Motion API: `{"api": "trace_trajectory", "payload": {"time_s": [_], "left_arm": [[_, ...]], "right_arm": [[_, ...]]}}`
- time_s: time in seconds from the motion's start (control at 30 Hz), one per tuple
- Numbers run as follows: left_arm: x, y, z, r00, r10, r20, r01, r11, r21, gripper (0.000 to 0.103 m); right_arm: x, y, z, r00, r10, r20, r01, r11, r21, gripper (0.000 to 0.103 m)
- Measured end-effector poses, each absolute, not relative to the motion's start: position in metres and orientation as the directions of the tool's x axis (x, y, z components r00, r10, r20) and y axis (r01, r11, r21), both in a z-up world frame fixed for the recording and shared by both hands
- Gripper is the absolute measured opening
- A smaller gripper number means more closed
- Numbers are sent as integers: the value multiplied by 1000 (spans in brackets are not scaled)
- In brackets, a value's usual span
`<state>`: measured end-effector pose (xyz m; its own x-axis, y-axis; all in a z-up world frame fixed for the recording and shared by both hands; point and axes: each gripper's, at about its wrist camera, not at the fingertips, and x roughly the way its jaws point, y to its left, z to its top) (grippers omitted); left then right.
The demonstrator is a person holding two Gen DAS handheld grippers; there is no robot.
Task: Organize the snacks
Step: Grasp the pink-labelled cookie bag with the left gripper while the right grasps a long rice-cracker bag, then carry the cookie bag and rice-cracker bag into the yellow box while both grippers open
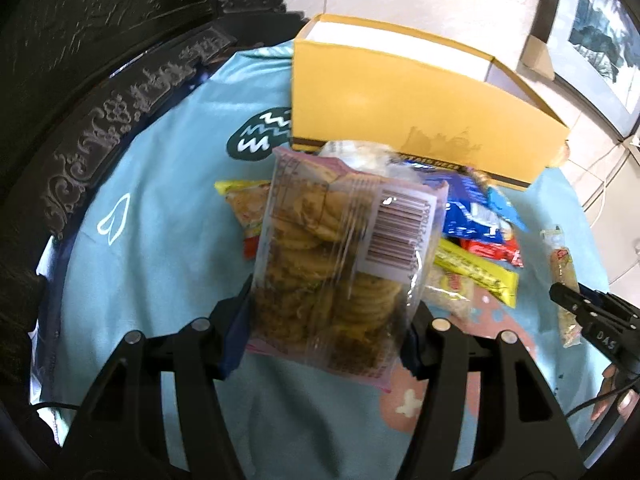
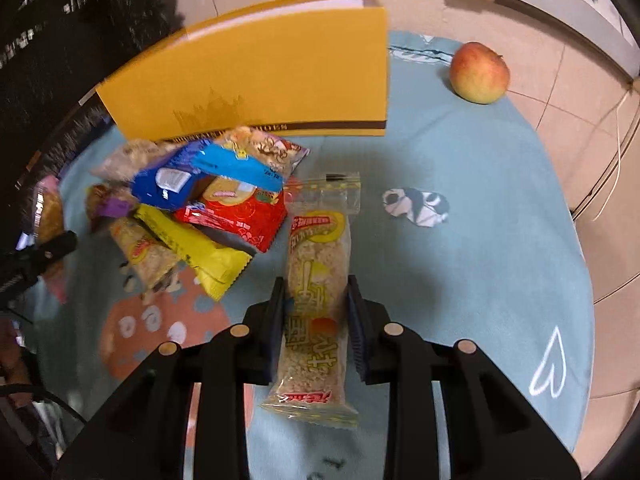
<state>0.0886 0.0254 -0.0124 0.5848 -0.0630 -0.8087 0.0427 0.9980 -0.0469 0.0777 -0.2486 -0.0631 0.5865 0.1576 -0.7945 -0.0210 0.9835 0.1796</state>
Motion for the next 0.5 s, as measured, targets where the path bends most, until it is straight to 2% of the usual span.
{"api": "trace_trajectory", "payload": {"time_s": [0.17, 0.3, 0.5], "left_arm": [[81, 11, 7, 610, -73, -789, 76, 997, -33, 61], [83, -1, 30, 635, -85, -768, 101, 994, -27, 61], [92, -32, 82, 688, -134, -713, 168, 986, -23, 61]], "right_arm": [[58, -260, -34, 647, 208, -734, -40, 970, 241, 29], [48, -262, 7, 735, 245, -632, -80, 957, 278, 29], [59, -255, 52, 799, 263, -541, -132, 954, 268, 29]]}}
